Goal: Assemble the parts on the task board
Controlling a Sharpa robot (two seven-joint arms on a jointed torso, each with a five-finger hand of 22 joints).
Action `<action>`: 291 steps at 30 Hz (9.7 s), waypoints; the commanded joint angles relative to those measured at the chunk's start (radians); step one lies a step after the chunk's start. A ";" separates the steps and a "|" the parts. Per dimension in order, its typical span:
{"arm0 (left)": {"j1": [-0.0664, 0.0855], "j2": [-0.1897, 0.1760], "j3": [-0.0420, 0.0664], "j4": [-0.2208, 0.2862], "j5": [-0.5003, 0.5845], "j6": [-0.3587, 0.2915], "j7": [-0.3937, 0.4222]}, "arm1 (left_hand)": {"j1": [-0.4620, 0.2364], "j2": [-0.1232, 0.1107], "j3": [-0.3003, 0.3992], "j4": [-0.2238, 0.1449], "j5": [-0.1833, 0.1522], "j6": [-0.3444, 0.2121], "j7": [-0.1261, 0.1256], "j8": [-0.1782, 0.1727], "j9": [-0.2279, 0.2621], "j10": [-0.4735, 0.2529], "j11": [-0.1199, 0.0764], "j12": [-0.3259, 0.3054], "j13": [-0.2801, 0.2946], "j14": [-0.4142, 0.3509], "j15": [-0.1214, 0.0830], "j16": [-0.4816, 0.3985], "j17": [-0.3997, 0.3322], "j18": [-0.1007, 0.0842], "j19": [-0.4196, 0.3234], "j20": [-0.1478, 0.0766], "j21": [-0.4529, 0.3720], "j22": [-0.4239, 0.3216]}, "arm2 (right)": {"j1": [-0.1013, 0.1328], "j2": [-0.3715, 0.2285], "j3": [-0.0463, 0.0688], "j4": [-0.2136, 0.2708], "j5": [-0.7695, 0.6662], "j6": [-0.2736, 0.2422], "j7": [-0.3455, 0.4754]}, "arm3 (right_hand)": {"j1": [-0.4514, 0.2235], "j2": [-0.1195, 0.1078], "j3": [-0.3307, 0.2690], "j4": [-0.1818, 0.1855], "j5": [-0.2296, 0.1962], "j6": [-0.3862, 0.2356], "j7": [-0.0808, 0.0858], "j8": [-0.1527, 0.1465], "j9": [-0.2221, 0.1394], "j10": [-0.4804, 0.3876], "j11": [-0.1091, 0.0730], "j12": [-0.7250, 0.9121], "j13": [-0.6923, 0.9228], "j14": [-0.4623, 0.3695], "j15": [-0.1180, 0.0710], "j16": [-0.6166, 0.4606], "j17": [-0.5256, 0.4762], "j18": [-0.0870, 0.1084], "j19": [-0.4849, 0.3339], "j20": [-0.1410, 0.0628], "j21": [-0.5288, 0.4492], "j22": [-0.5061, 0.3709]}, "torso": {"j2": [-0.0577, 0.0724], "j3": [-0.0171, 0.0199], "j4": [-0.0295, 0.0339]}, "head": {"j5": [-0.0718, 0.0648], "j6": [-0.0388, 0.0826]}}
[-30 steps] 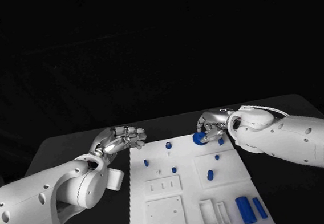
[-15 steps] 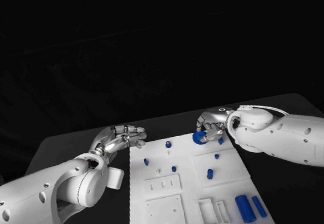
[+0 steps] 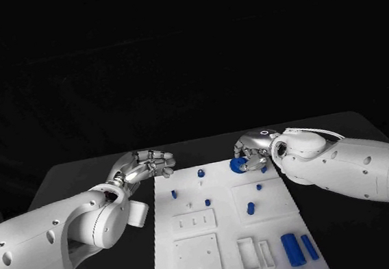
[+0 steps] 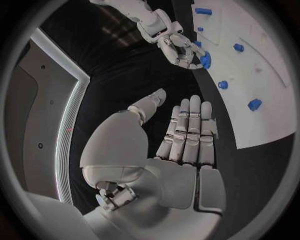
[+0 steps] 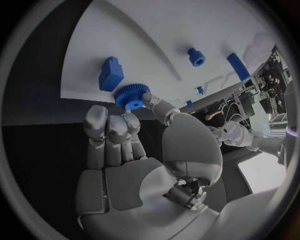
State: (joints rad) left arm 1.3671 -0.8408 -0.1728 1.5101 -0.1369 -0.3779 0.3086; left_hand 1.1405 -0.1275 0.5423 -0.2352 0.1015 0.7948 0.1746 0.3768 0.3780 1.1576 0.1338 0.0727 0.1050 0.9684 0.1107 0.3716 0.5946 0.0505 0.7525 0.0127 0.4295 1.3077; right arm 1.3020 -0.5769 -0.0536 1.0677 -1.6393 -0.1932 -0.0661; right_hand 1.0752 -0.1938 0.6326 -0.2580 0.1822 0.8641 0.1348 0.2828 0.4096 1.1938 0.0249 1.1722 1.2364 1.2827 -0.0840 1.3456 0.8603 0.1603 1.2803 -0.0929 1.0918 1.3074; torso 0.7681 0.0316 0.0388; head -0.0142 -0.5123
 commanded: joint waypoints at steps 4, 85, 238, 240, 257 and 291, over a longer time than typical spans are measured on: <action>0.001 0.001 0.000 0.002 -0.004 0.012 0.006 | -0.011 -0.001 0.000 -0.003 0.004 0.000 0.010 -0.006 0.001 0.002 0.003 -0.005 -0.001 0.005 0.002 -0.005 0.002 0.012 -0.005 0.000 0.004 0.019 | -0.024 -0.003 -0.015 -0.008 -0.022 0.085 -0.020 | -0.003 0.002 0.002 0.005 0.015 0.008 0.002 0.010 0.003 -0.003 -0.001 -0.004 -0.002 0.002 -0.002 -0.008 0.003 0.101 -0.007 0.001 0.006 0.018 | 0.000 -0.0004 0.0001 | 0.000 0.000; 0.001 0.011 0.001 -0.004 0.003 0.005 0.006 | -0.023 0.003 0.003 0.000 0.007 0.000 0.009 -0.007 0.004 0.003 0.003 -0.004 -0.001 0.006 0.002 -0.009 0.007 0.013 -0.007 -0.001 0.006 0.019 | -0.026 0.143 -0.053 0.180 -0.306 -0.112 -0.190 | 0.000 -0.052 0.095 0.093 0.192 0.092 -0.019 0.040 0.012 0.023 -0.022 -0.007 -0.012 0.017 -0.022 -0.033 0.038 0.101 0.012 -0.004 0.031 0.015 | 0.004 -0.0037 0.0065 | 0.027 0.010; -0.010 0.006 -0.002 -0.055 0.012 0.022 0.015 | -0.035 0.003 0.006 0.004 0.002 0.000 0.009 -0.010 0.010 0.003 0.004 -0.004 -0.001 0.008 0.001 -0.018 0.018 0.013 -0.009 -0.001 0.010 0.018 | -0.063 -0.129 -0.016 -0.012 0.430 -0.021 0.271 | -0.002 0.076 0.018 0.037 -0.073 -0.025 -0.004 0.011 0.004 -0.056 -0.008 -0.059 -0.061 0.017 -0.009 -0.099 0.092 0.101 -0.041 0.008 0.011 0.017 | -0.007 0.0265 -0.0358 | 0.029 0.007; -0.010 0.007 -0.002 -0.056 0.012 0.022 0.015 | -0.035 0.003 0.007 0.003 0.002 0.000 0.009 -0.010 0.010 0.003 0.004 -0.004 -0.001 0.008 0.001 -0.018 0.018 0.013 -0.009 -0.001 0.010 0.018 | -0.063 -0.129 -0.016 -0.011 0.429 -0.022 0.270 | -0.002 0.075 0.023 0.039 -0.075 -0.020 -0.004 0.013 0.005 -0.055 -0.008 -0.059 -0.061 0.017 -0.009 -0.099 0.093 0.101 -0.040 0.008 0.011 0.017 | -0.008 0.0266 -0.0357 | 0.029 0.007; -0.010 0.006 -0.002 -0.056 0.012 0.022 0.013 | -0.035 0.003 0.007 0.003 0.002 0.000 0.010 -0.010 0.011 0.003 0.005 -0.004 -0.001 0.008 0.002 -0.019 0.019 0.013 -0.009 -0.001 0.010 0.018 | -0.063 -0.127 -0.016 -0.006 0.426 -0.031 0.263 | -0.008 0.075 0.037 0.043 -0.089 0.013 -0.003 0.028 0.009 -0.053 -0.007 -0.056 -0.061 0.019 -0.008 -0.098 0.098 0.101 -0.038 0.007 0.016 0.018 | -0.007 0.0261 -0.0362 | 0.030 0.006; -0.010 0.005 -0.002 -0.053 -0.013 0.048 -0.008 | -0.045 0.017 0.003 0.003 0.001 0.043 -0.011 0.008 0.029 0.077 -0.027 0.025 0.021 0.060 -0.022 0.010 0.052 0.014 0.021 -0.020 0.036 0.021 | -0.063 -0.135 -0.016 0.039 0.391 -0.114 0.223 | 0.001 0.086 0.116 0.060 -0.133 0.135 -0.035 0.084 0.037 -0.044 -0.036 -0.056 -0.064 0.022 -0.035 -0.102 0.109 0.101 -0.034 0.003 0.025 0.017 | -0.008 0.0265 -0.0366 | 0.032 0.006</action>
State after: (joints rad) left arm 1.3570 -0.8372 -0.1750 1.4534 -0.1343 -0.3599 0.3063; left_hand 1.1020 -0.1127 0.5450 -0.2325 0.1015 0.8315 0.1632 0.3803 0.4051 1.2276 0.1070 0.0929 0.1240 1.0225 0.0890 0.3775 0.6441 0.0497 0.7698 -0.0045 0.4606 1.3079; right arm 1.2397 -0.7106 -0.0698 1.0995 -1.2200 -0.2851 0.1750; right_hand 1.0720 -0.1160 0.7454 -0.1974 0.0540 0.9471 0.0663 0.3633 0.4290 1.1492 -0.0026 1.1141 1.1728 1.3042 -0.1093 1.2489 0.9677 0.1626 1.2433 -0.0839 1.1112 1.3077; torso 0.7606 0.0583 0.0018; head 0.0172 -0.5077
